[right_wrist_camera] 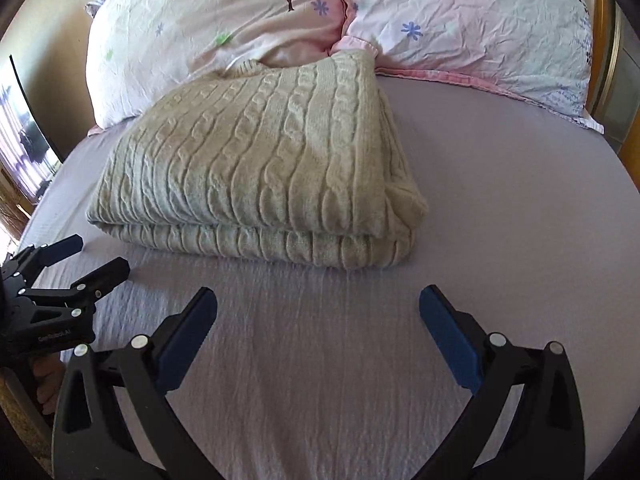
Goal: Fold small clothes
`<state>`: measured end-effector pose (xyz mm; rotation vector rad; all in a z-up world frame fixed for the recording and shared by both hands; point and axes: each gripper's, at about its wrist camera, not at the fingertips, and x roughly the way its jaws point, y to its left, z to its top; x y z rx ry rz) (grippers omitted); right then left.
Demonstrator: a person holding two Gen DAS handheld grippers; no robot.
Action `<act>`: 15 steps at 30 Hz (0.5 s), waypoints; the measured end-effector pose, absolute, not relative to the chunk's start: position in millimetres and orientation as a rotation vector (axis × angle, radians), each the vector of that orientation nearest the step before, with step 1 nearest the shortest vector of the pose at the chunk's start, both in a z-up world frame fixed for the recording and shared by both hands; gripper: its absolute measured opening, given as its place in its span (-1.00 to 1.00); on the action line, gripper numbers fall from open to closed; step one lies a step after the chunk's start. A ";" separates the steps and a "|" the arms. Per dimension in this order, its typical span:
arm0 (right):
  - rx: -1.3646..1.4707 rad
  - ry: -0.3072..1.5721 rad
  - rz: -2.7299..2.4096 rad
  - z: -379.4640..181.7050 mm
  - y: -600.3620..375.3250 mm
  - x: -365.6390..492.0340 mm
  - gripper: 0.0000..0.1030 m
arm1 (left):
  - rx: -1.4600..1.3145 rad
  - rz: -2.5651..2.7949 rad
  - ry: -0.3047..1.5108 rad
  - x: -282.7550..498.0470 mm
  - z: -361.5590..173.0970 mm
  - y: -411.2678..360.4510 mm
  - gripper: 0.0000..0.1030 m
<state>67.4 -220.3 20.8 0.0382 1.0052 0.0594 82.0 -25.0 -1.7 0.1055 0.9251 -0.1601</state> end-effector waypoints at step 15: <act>-0.011 1.019 0.028 18.0 -212.4 66.0 0.97 | 0.110 -0.158 0.927 82.1 -2.5 -24.6 0.97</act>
